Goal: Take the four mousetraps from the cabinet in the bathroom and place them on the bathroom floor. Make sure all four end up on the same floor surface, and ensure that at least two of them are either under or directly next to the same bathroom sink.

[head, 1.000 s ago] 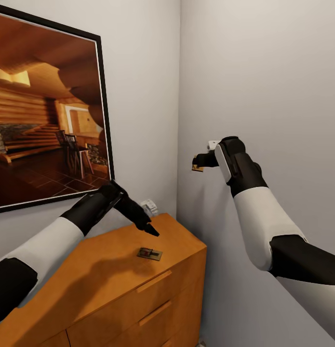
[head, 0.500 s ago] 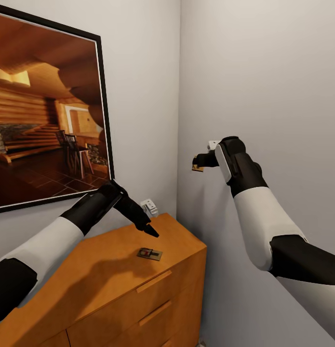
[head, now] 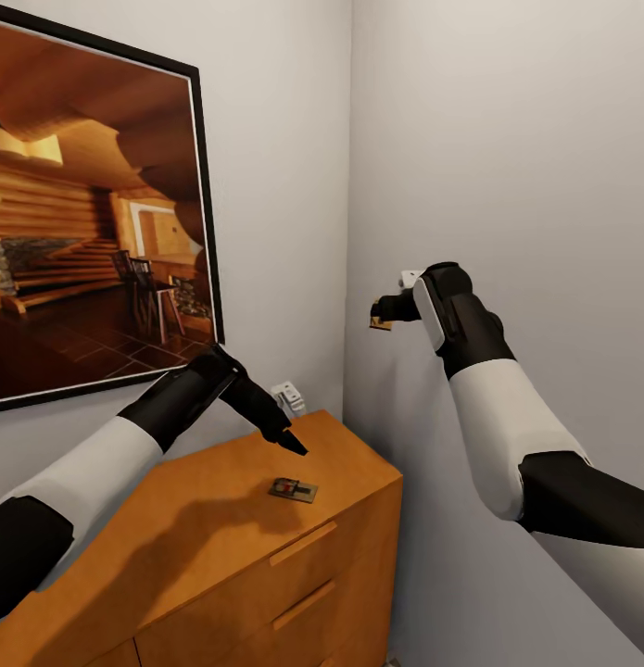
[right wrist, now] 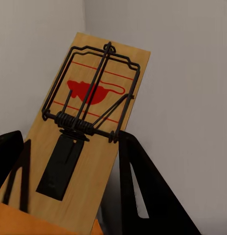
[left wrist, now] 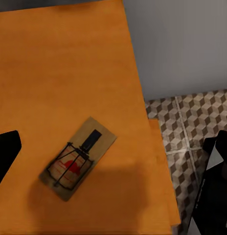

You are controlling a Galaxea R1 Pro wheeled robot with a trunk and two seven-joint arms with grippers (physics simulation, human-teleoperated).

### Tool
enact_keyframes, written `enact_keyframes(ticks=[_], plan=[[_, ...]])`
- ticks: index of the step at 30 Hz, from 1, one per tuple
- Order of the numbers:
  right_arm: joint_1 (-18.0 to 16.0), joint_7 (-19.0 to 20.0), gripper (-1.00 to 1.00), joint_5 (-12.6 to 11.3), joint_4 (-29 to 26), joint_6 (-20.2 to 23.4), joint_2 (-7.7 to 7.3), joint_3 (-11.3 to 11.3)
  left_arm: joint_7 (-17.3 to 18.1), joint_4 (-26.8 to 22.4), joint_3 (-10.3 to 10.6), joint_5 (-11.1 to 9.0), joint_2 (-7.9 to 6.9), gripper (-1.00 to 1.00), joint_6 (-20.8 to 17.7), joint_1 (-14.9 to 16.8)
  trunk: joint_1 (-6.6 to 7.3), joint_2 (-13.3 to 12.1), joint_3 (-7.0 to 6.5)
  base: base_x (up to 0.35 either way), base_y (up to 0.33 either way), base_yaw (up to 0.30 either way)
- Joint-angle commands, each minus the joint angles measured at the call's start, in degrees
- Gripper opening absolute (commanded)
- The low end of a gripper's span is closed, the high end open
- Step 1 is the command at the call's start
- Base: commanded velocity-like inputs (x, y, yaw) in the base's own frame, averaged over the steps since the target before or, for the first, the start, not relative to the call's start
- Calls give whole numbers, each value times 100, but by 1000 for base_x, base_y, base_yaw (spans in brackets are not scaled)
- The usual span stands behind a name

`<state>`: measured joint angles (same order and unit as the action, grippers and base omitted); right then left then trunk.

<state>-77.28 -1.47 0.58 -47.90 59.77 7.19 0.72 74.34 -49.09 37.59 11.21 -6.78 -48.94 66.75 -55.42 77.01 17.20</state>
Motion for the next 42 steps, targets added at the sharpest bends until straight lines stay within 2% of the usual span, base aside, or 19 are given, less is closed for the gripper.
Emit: enact_keyframes(ticks=[1,20,34,42], plan=[[-6,-20,-100,3,-2,23,2,7,43,-11,2,39,-3,100,-52,4,-2,5,8,89,185,0],[-6,-20,-100,11,0,23,-7,7,72,-22,85,39,2,100,-100,4,-2,5,8,14,28,0],[-6,-19,-100,12,-2,23,-7,7,70,-21,61,48,7,100,-104,4,-2,5,8,0,0,0],[-6,-20,-100,20,-2,23,-7,7,36,-11,61,335,31,100,-47,4,-2,5,8,0,0,0]])
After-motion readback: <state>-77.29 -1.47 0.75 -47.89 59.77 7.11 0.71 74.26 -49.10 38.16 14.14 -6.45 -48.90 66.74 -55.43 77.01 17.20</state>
